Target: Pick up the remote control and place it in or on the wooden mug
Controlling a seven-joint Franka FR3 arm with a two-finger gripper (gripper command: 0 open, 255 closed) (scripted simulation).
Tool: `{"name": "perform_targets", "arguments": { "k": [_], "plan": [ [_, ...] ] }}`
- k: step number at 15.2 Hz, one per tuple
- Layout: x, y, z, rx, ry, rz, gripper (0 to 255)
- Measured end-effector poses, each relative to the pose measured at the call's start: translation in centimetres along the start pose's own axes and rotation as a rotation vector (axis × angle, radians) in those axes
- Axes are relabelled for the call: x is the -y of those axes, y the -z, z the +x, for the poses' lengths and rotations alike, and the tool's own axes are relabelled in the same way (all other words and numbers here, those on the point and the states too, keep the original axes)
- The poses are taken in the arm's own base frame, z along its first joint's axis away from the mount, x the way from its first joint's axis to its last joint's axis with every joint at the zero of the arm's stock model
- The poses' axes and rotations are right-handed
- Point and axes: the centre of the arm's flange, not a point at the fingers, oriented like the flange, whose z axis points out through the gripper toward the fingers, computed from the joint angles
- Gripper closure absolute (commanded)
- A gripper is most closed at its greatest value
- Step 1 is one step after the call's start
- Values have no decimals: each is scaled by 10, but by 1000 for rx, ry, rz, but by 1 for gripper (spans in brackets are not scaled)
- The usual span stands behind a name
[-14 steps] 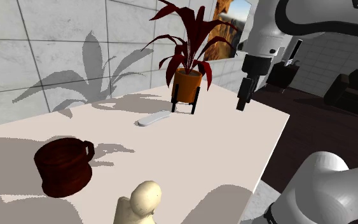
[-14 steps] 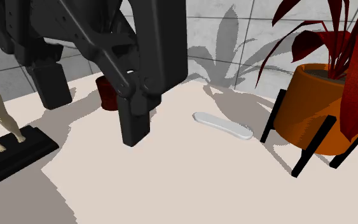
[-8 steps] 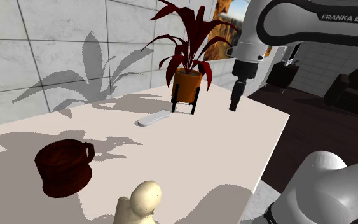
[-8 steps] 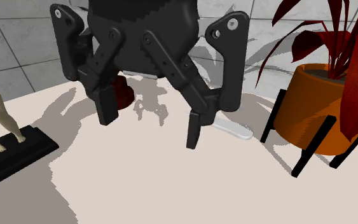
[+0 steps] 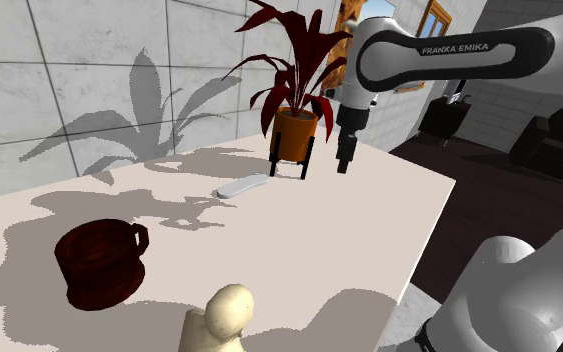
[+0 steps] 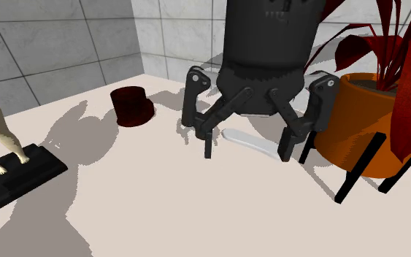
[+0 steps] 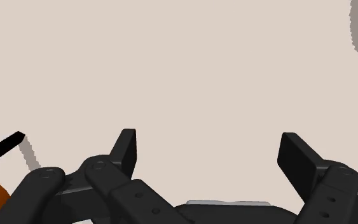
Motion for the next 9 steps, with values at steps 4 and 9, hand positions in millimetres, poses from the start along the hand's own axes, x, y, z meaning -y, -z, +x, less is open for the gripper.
{"name": "perform_targets", "arguments": {
  "k": [4, 9],
  "plan": [
    [-28, -23, 34, -6, 149, -11, 0],
    [-61, -49, 81, -12, 333, -26, 0]
  ]
}}
